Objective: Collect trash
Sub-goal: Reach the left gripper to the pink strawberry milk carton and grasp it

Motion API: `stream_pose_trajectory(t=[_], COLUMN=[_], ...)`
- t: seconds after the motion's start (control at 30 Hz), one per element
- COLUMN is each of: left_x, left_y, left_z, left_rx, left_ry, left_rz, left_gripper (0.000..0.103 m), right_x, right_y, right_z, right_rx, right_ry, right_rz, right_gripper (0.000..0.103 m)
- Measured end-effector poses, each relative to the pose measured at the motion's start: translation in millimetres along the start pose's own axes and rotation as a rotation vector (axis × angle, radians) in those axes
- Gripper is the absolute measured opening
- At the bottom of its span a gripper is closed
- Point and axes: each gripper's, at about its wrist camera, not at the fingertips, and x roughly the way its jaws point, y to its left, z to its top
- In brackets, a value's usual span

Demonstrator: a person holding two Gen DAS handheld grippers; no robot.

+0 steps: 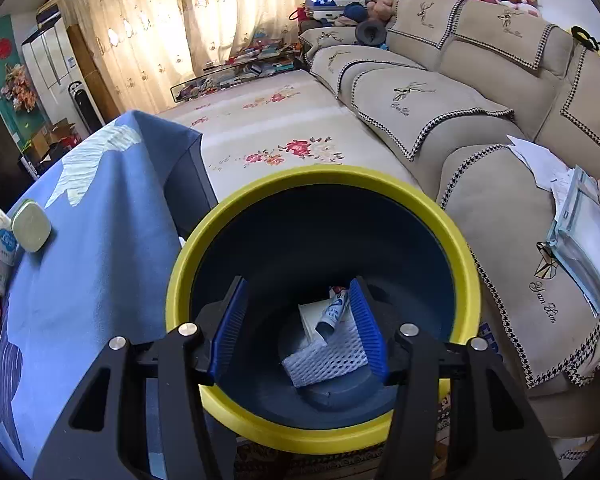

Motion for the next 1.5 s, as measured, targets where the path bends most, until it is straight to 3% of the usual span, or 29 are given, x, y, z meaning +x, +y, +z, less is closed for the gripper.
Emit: stream_pose_trajectory(t=[0.27,0.73,1.17,1.33,1.5], left_x=[11,52,53,43,40], left_y=[27,47,74,106,119], left_z=[18,47,30,7,-3], left_rx=[-0.068,-0.105,-0.104,-0.125,-0.195], left_ry=[-0.003,0.031,0.074,0.115,0.132], left_rz=[0.006,0.155,0.262,0.365,0.323], left_gripper=[0.094,0.092,0.09,0.09,0.09], right_x=[2,-1,0,3,1], right_y=[19,33,38,42,50], right_z=[-1,2,1,1,2], right_rx=[-0.027,-0.05,-0.061,-0.066,-0.079], right_ry=[0.006,0.002,0.008,0.009,0.002], right_rz=[0.021,0.046,0.071,0.084,0.093], right_gripper=[0.051,0.053,0.053,0.054,0.054])
